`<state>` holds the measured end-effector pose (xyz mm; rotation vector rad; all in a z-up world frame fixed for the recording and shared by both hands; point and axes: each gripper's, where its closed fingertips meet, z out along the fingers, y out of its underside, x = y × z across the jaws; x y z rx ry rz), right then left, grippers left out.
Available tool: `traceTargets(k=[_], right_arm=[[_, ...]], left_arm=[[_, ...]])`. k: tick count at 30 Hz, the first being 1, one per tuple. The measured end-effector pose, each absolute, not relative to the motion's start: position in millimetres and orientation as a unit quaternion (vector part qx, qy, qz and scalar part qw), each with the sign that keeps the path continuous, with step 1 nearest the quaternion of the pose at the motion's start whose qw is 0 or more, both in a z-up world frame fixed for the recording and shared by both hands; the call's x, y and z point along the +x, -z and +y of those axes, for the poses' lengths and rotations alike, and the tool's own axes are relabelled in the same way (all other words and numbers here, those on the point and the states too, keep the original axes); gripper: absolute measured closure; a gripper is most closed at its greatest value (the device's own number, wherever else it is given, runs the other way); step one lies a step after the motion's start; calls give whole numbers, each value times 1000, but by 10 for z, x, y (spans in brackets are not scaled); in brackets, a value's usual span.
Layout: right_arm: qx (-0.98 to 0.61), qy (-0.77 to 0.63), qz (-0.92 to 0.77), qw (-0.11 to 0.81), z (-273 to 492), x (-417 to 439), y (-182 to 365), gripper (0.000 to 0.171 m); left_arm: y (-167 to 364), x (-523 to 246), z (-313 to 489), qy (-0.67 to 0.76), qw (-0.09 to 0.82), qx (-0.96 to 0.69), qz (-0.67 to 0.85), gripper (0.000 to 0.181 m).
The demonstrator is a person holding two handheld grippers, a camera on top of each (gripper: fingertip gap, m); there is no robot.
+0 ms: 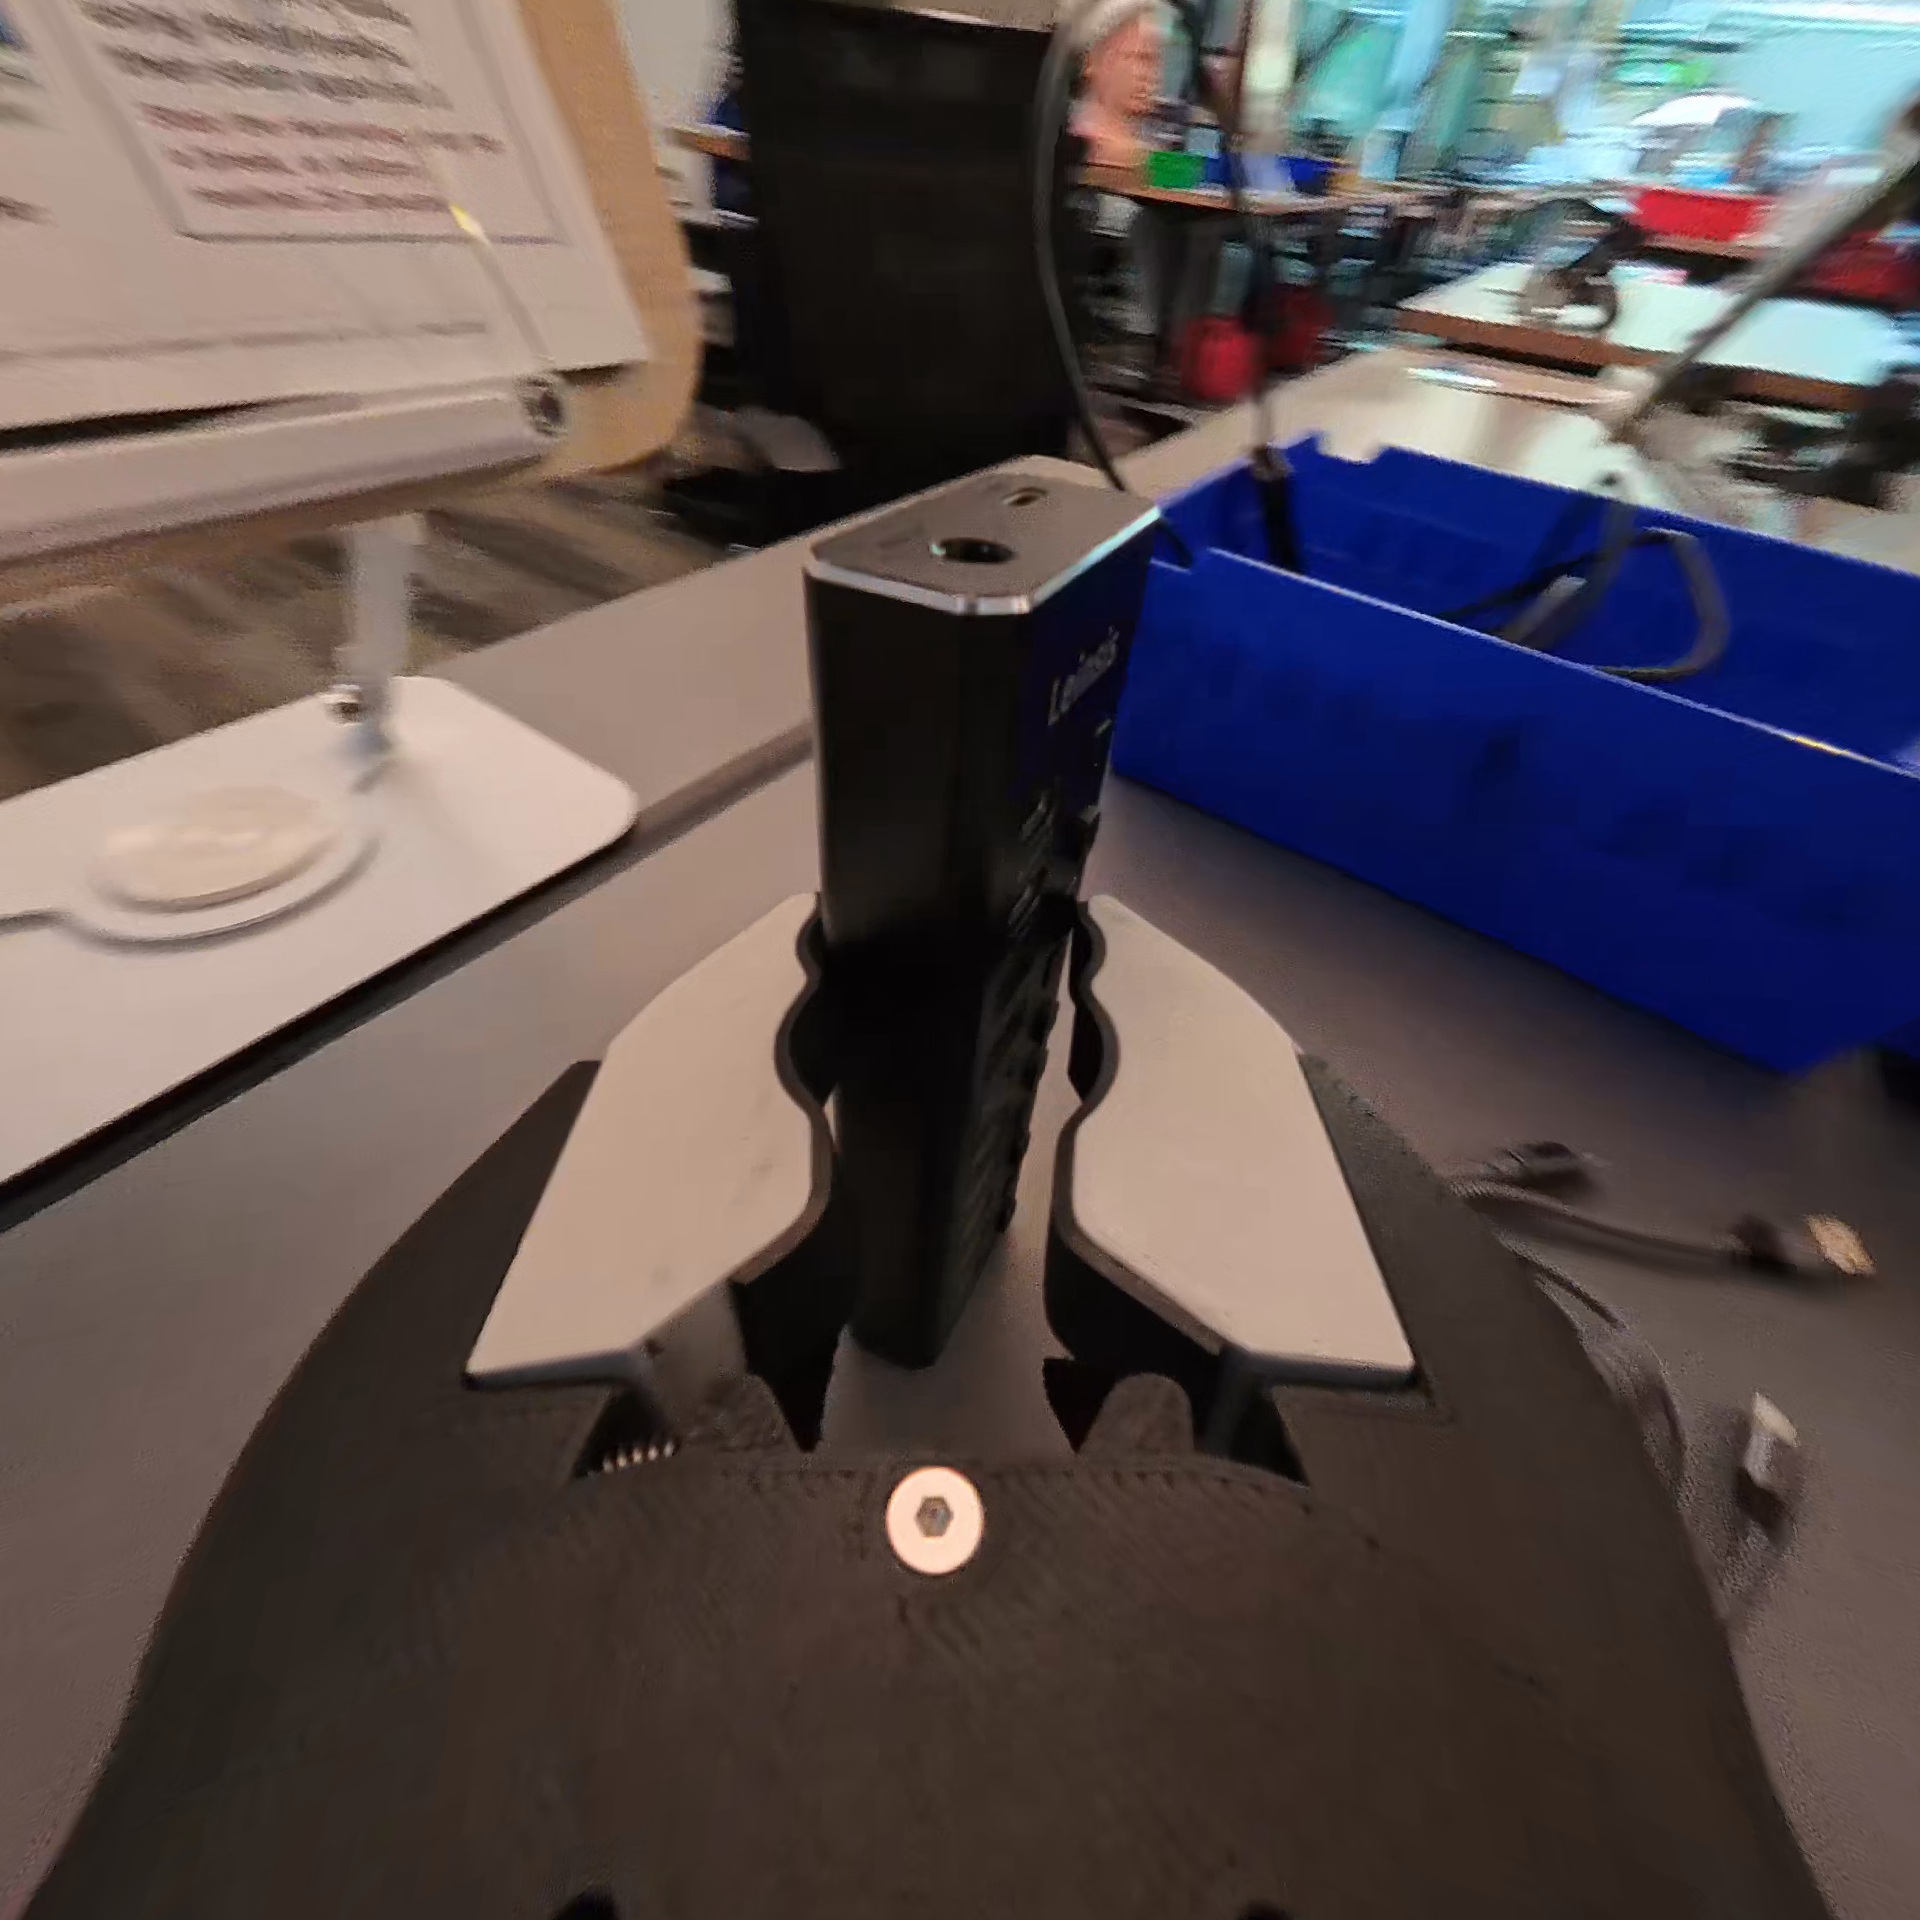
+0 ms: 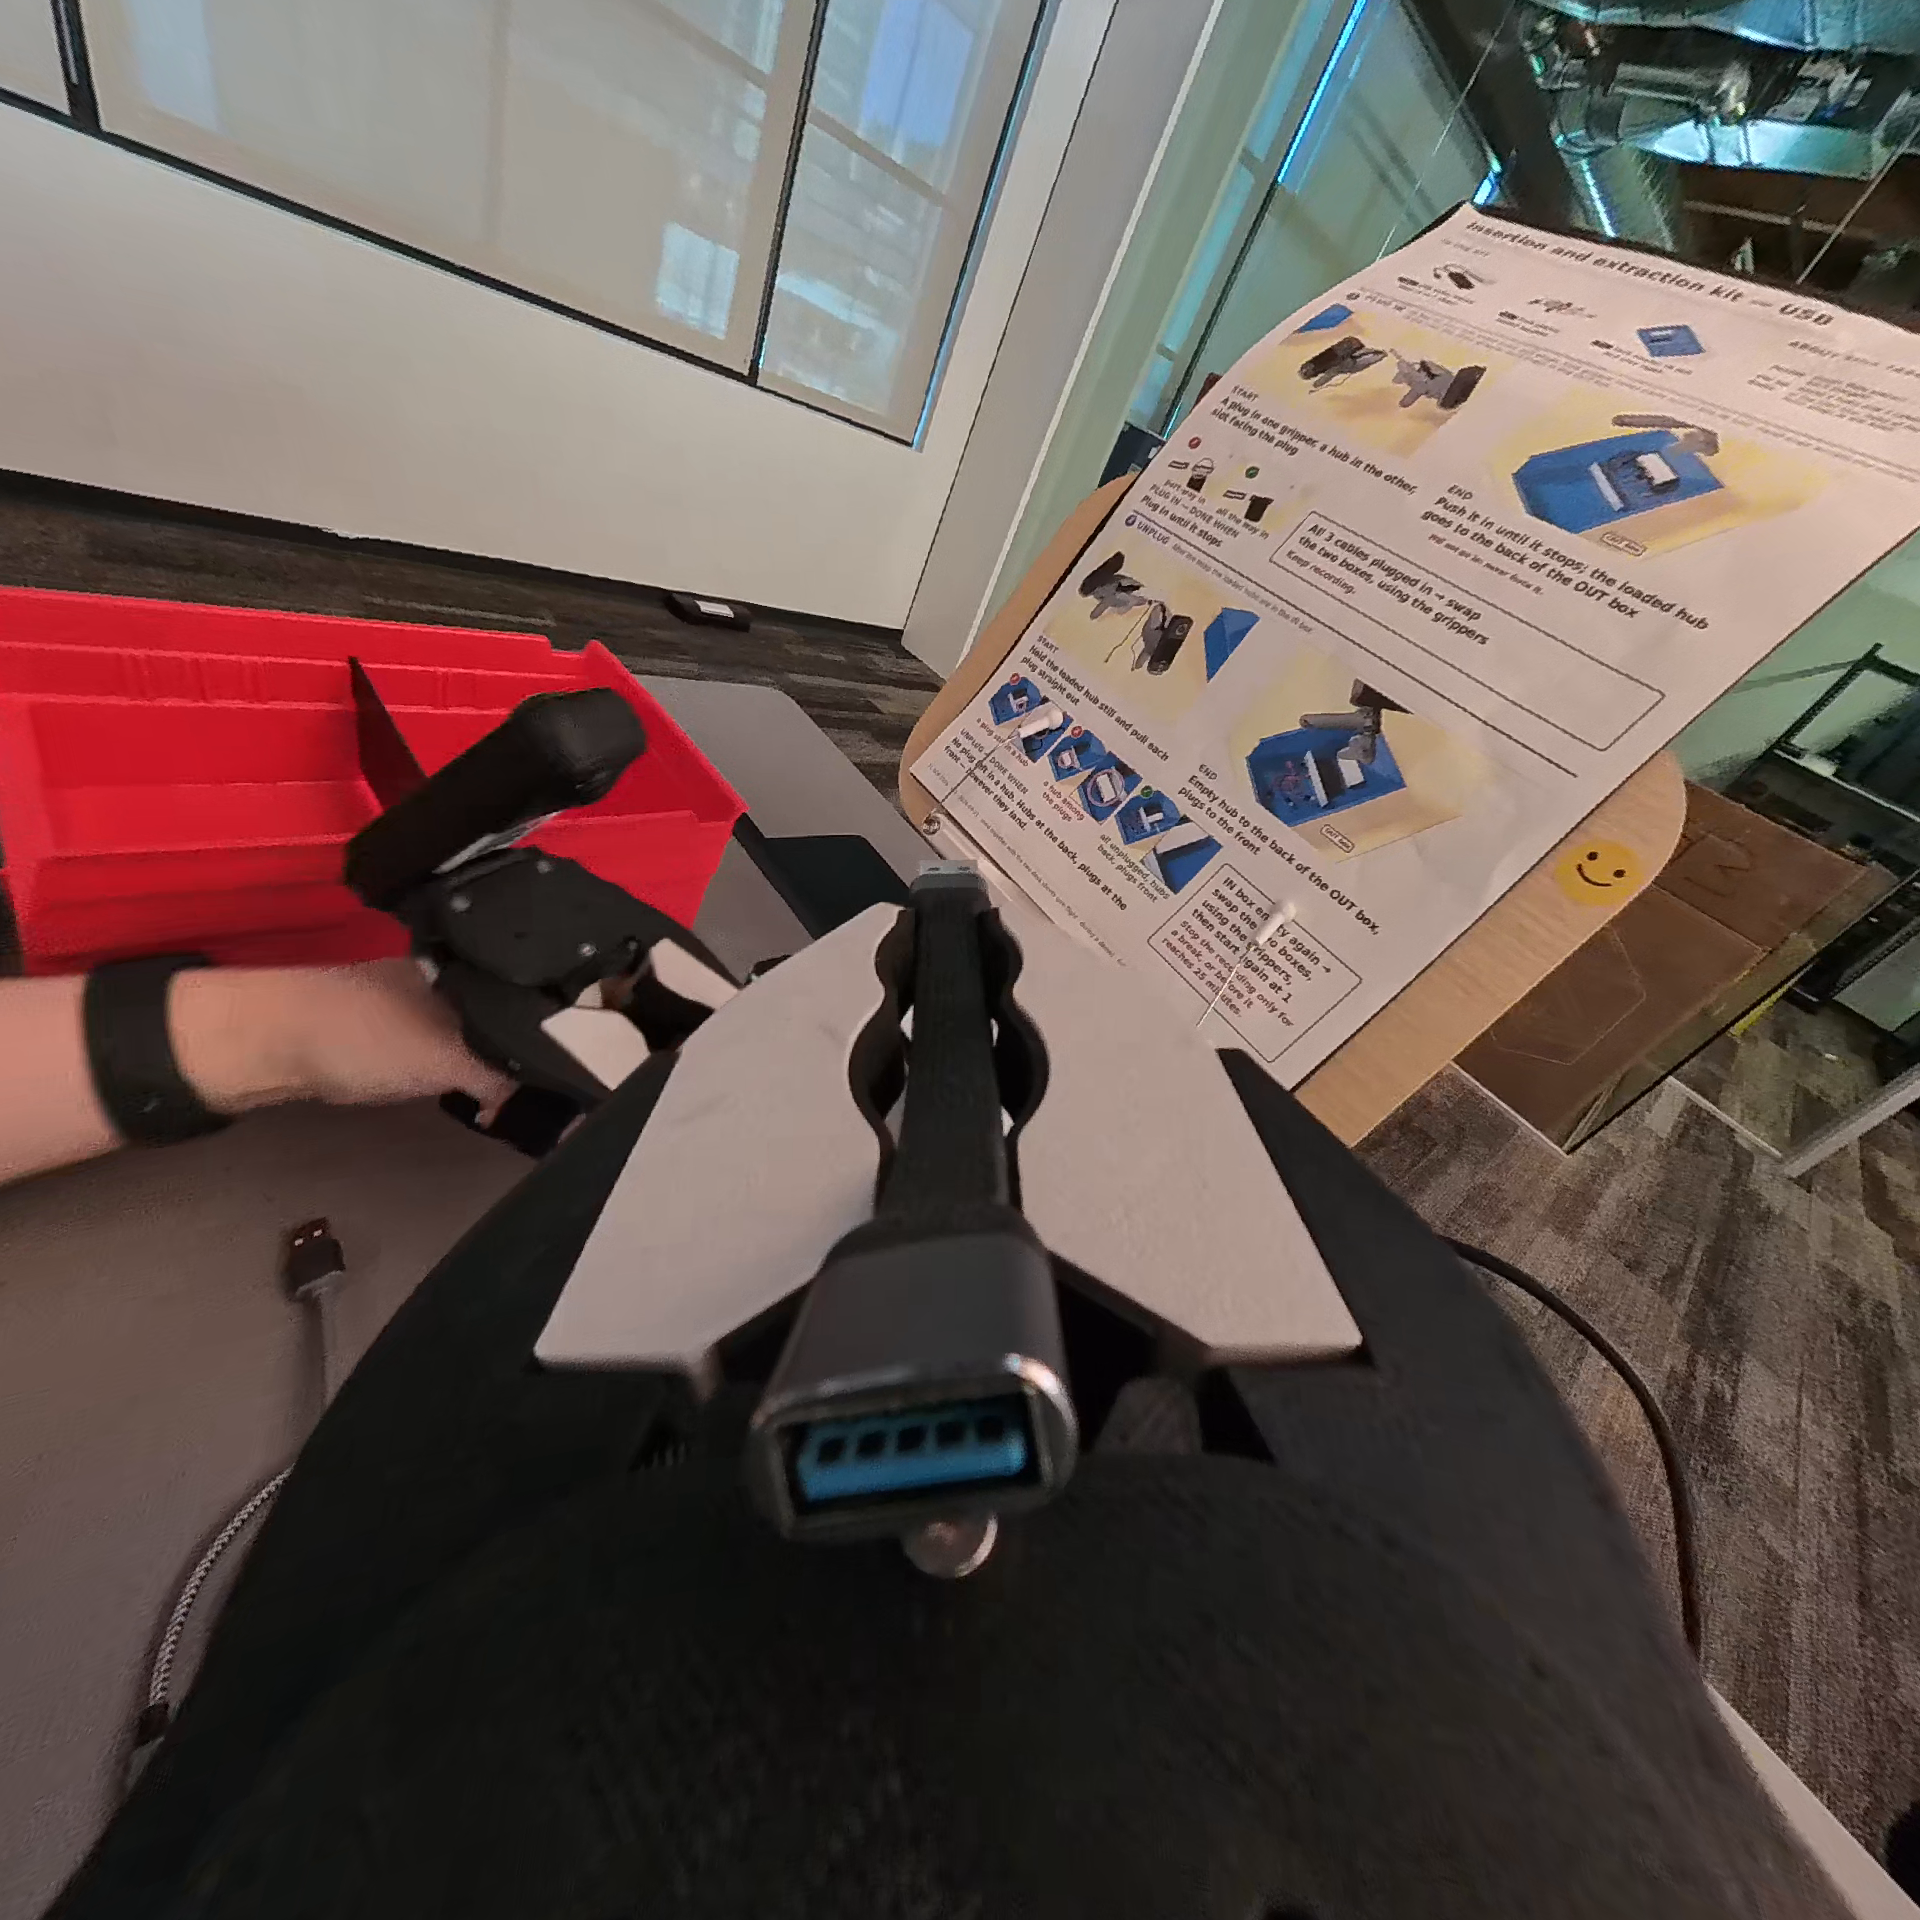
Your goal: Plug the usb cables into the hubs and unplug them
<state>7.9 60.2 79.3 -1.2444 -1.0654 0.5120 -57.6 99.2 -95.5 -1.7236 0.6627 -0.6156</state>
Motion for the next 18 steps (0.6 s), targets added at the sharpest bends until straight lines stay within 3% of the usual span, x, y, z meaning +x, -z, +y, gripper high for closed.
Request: traceTargets(k=[4, 18], right_arm=[[-547, -224, -473, 653, 573, 56, -794, 157], [-539, -217, -486, 653, 504, -2, -788, 158]], left_arm=[[947, -511, 869, 181, 605, -737, 240, 153], [1071, -489, 874, 188, 575, -759, 240, 153]])
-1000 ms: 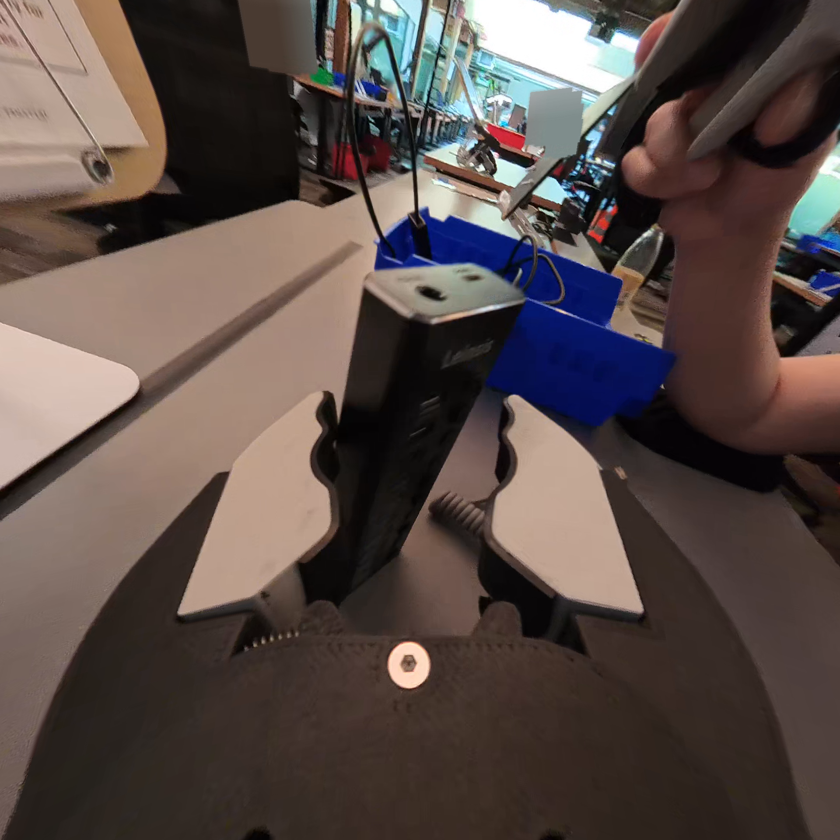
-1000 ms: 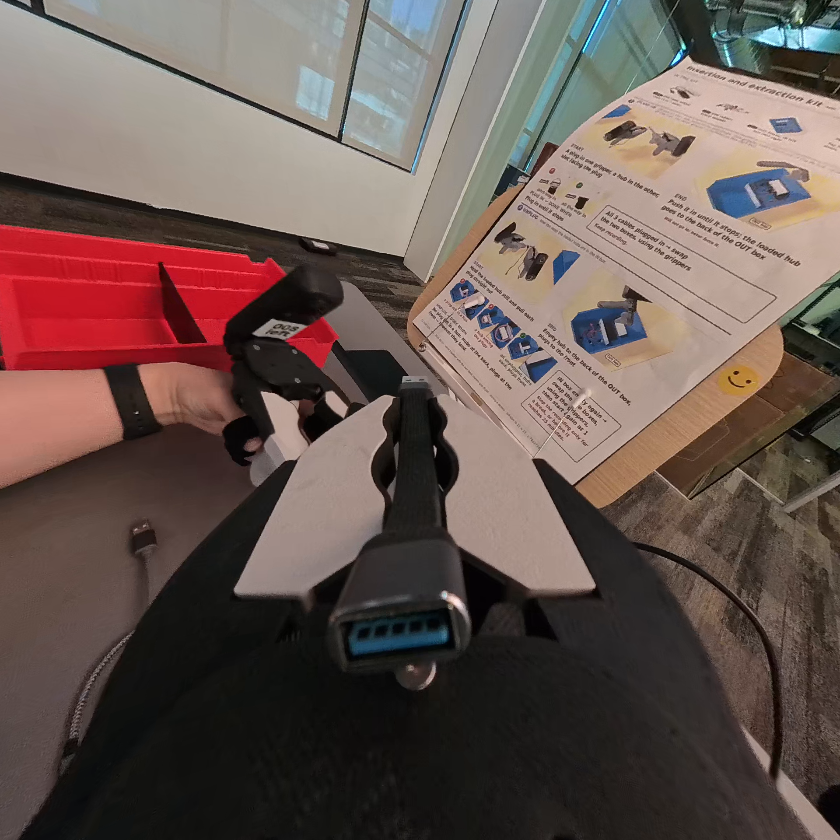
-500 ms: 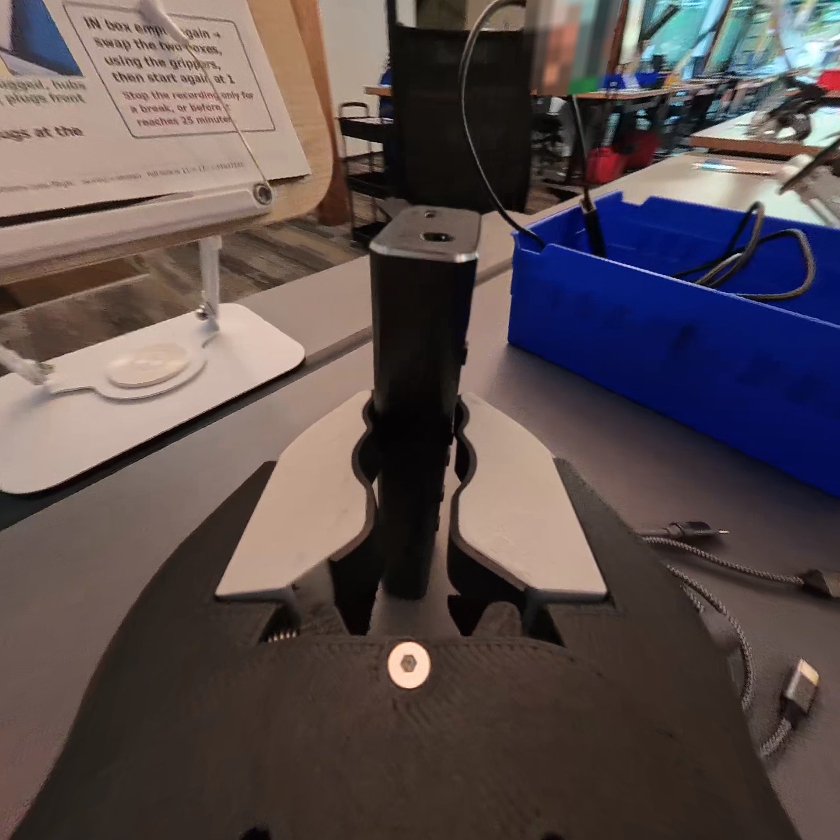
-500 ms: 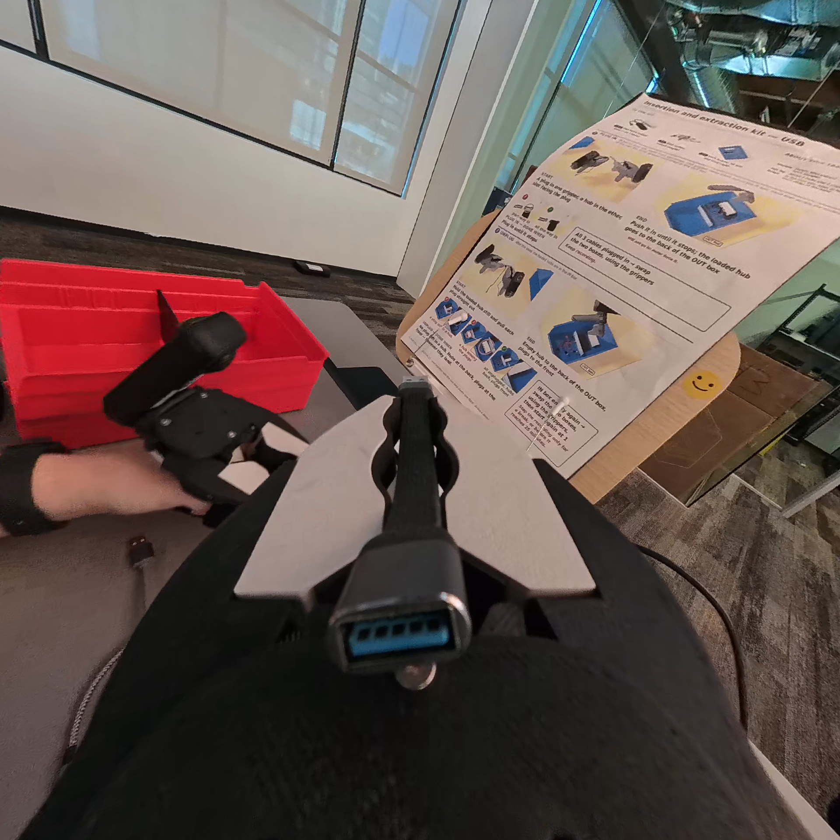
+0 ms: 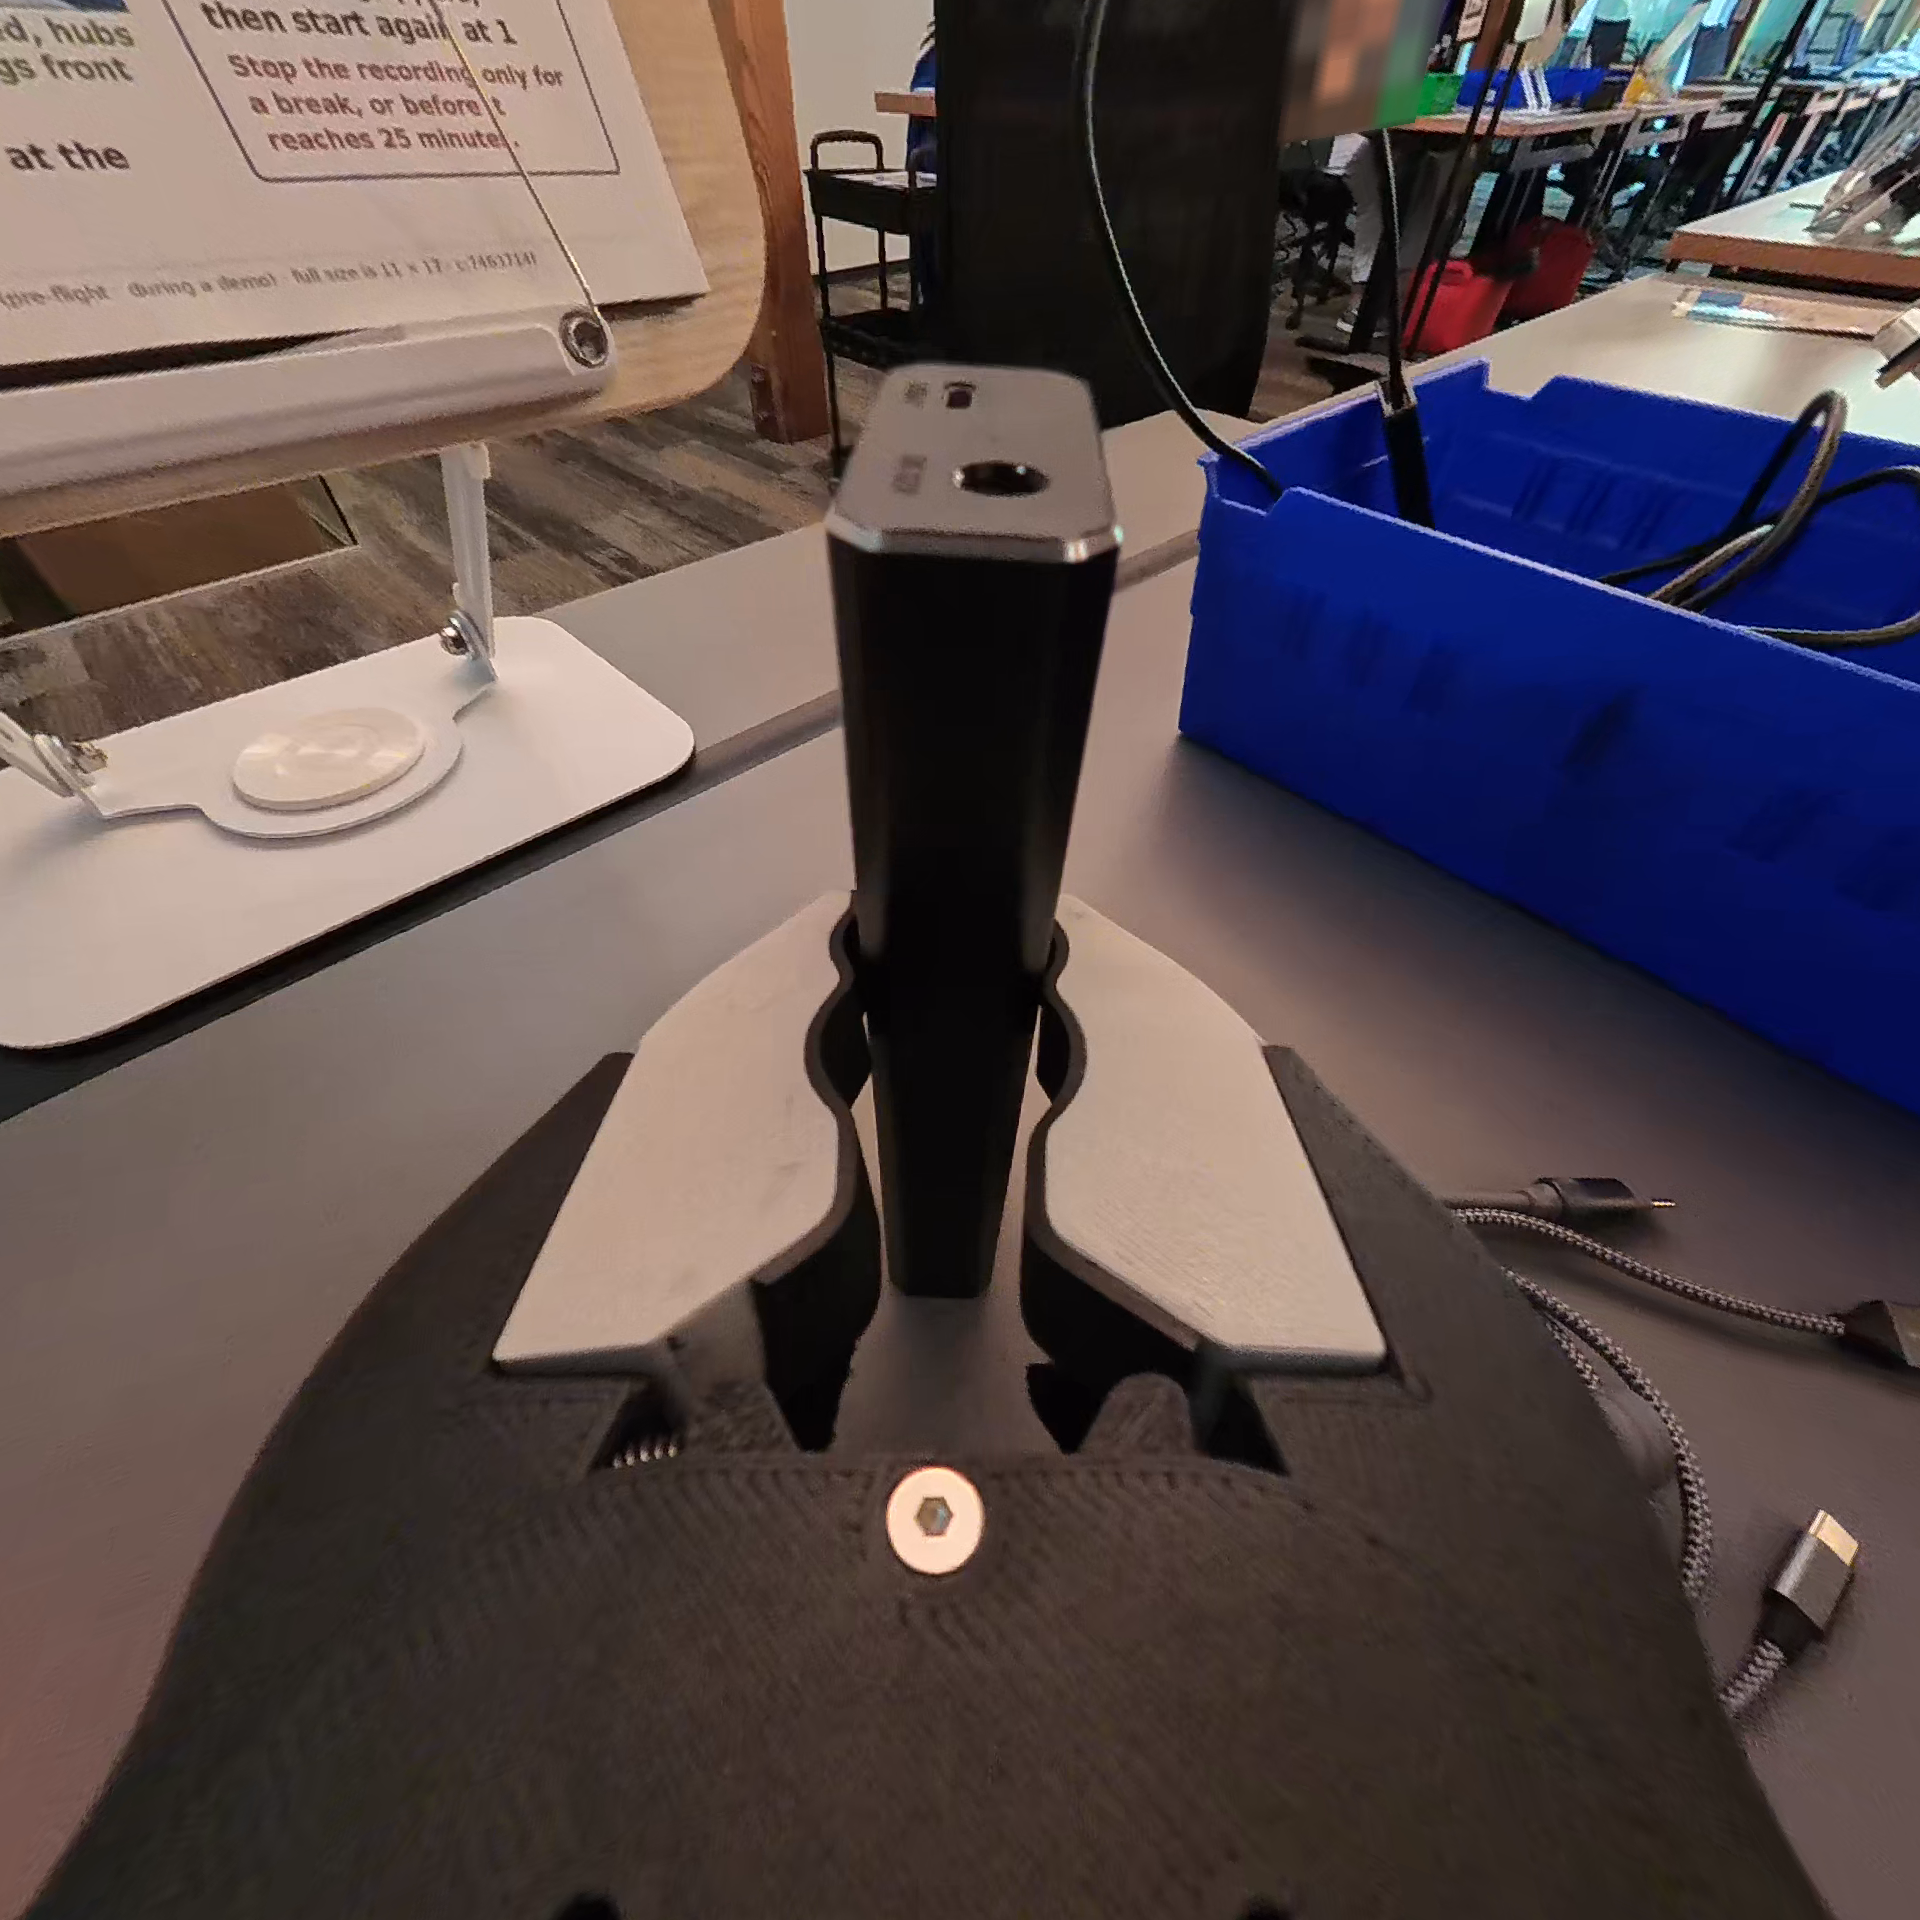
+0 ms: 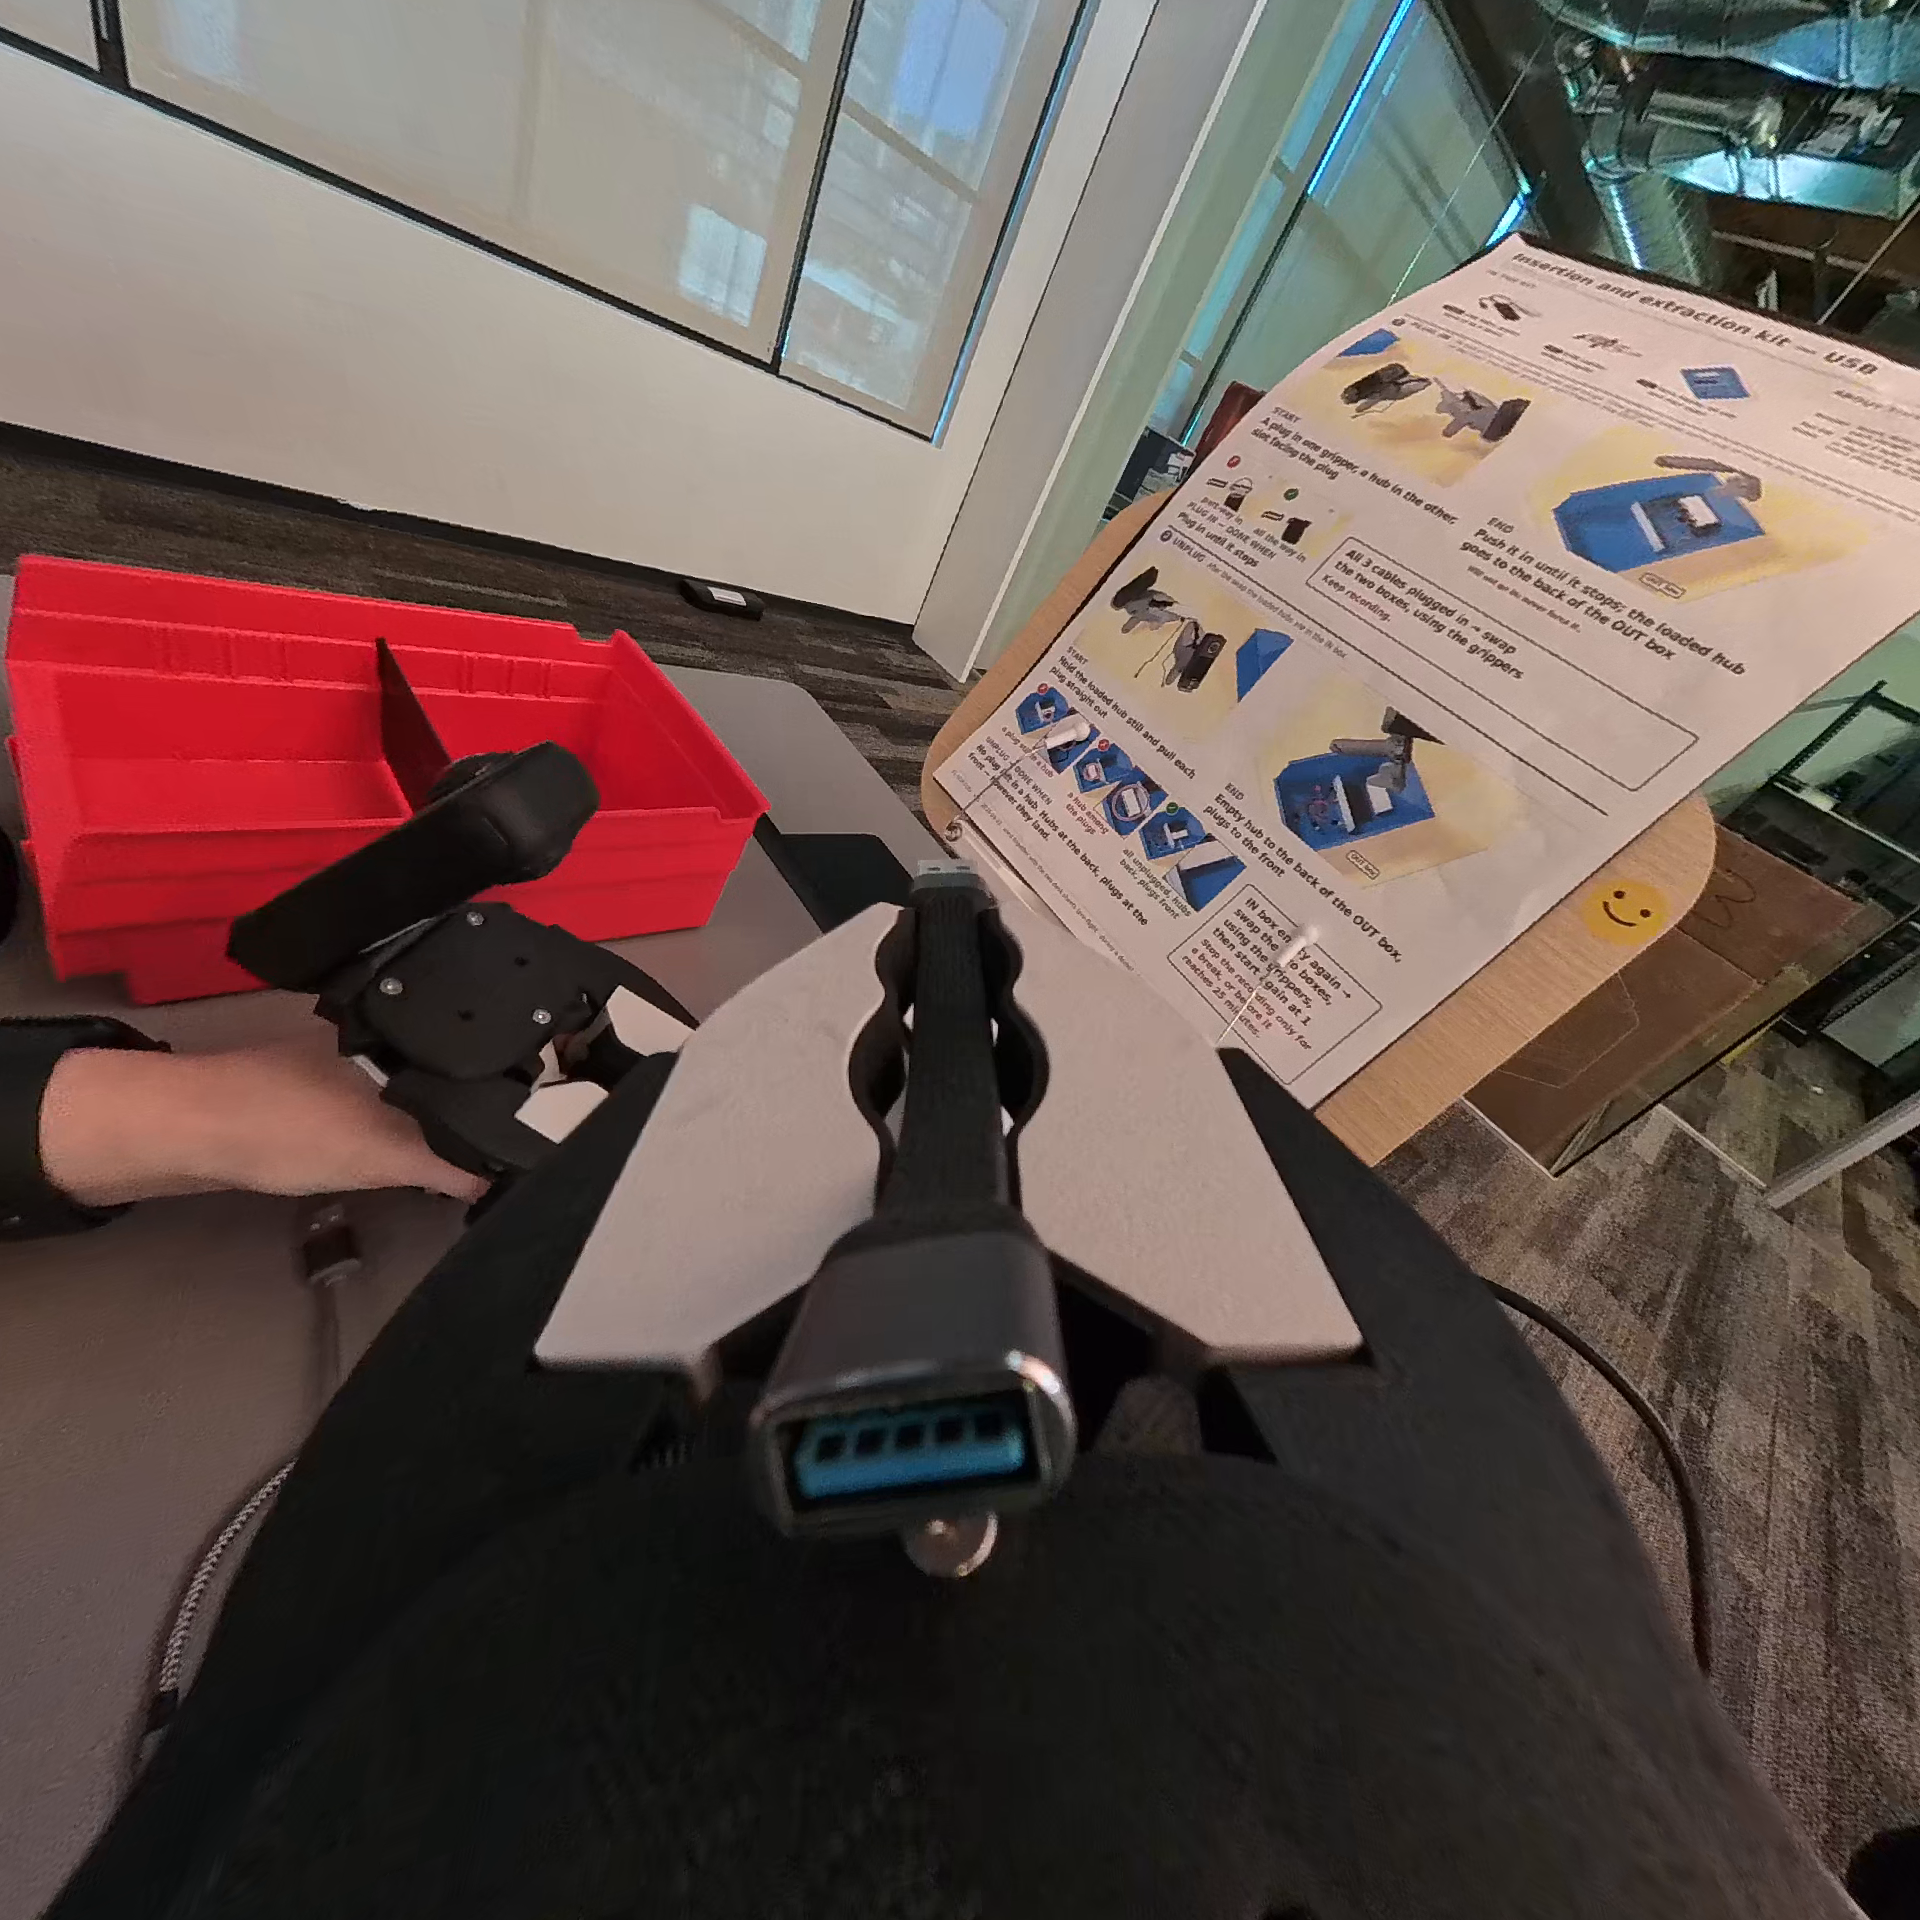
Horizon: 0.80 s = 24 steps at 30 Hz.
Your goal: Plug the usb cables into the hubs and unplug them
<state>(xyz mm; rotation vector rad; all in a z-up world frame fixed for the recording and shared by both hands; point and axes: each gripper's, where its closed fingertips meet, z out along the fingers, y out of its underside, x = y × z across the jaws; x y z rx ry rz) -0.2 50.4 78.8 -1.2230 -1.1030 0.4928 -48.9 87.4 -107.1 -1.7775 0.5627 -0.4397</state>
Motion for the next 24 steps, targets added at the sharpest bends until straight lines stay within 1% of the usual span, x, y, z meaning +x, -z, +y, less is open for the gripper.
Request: traceTargets(k=[5, 8, 11, 14, 19, 24], right_arm=[[-540, -216, -484, 654, 519, 24, -798, 158], [-540, -216, -482, 655, 528, 32, -799, 158], [-541, -216, -483, 654, 529, 38, -800, 158], [-540, -215, -483, 655, 524, 43, -807, 157], [-540, -215, -483, 655, 526, 50, -810, 157], [-543, -211, -484, 653, 551, 54, -789, 157]], left_arm=[[1077, -494, 867, 203, 569, -764, 225, 150], [1093, -479, 845, 211, 555, -773, 224, 145], [1256, -448, 823, 204, 514, -797, 243, 135], [1318, -475, 860, 176, 520, -796, 253, 140], [1510, -438, 893, 184, 483, -812, 270, 134], [1577, -405, 917, 195, 467, -814, 286, 135]])
